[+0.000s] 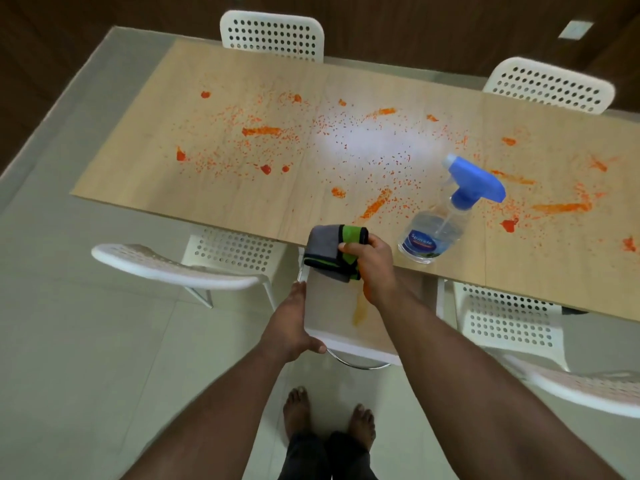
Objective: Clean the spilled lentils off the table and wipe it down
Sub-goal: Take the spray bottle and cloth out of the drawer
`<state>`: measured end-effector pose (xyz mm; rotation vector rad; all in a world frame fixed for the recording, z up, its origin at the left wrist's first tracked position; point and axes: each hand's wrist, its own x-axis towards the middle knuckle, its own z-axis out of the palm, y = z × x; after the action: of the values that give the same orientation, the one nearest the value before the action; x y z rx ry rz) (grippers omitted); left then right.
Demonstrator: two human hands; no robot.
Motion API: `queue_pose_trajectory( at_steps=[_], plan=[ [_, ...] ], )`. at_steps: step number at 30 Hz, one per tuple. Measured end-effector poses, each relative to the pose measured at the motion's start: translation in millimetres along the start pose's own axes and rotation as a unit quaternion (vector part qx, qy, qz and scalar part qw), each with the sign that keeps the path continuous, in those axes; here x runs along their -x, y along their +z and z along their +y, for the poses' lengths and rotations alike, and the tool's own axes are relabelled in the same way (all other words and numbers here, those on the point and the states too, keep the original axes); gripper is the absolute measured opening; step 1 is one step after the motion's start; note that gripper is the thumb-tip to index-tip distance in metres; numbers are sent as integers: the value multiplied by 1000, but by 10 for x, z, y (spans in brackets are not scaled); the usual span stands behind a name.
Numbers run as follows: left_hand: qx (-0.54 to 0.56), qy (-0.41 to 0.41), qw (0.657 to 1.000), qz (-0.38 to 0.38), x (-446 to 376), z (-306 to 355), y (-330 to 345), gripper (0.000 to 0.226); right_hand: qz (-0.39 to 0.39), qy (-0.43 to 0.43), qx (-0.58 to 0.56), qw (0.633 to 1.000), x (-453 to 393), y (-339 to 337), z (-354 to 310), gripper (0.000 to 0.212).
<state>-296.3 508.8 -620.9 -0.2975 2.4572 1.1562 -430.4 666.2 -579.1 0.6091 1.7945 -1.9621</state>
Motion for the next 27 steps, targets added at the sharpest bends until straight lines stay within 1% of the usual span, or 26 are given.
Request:
queue_pose_trajectory(
  at_steps=[4,6,8,9,12,14,18,20,22,24,26,27],
  plan=[
    [-5,2,1000,3,-15,-7,5,145,3,5,10,1000,-257,191,-58,28],
    [0,-2,1000,-5,-27,-8,10,143,16,-2,29,999,-342,235,-36,29],
    [-6,-3,1000,-2,-40,-32,19,137,39,-22,52,998,-402,242,17,31],
    [-10,-6,1000,-2,-41,-38,23,138,54,-33,65,996,-420,240,43,33],
    [-27,-25,999,-8,-56,-69,42,155,96,-63,97,989,-450,244,101,42],
    [-38,-26,999,-7,-92,-115,73,156,121,-81,120,982,-431,269,68,47],
    [-66,-30,997,5,-116,-102,84,150,153,-138,220,954,-362,296,-74,52],
    [-72,-37,997,6,-96,-22,67,148,153,-170,270,935,-293,274,-87,57],
    [-85,-42,996,9,-95,36,60,145,146,-217,310,914,-190,199,-20,58],
    [-106,-43,993,24,-110,82,39,140,135,-259,349,890,-29,95,83,48],
    [-149,-44,987,50,-139,150,18,120,116,-265,403,869,150,-44,219,29],
    [-181,-43,980,70,-154,193,10,108,109,-249,430,861,226,-131,303,21]
  ],
)
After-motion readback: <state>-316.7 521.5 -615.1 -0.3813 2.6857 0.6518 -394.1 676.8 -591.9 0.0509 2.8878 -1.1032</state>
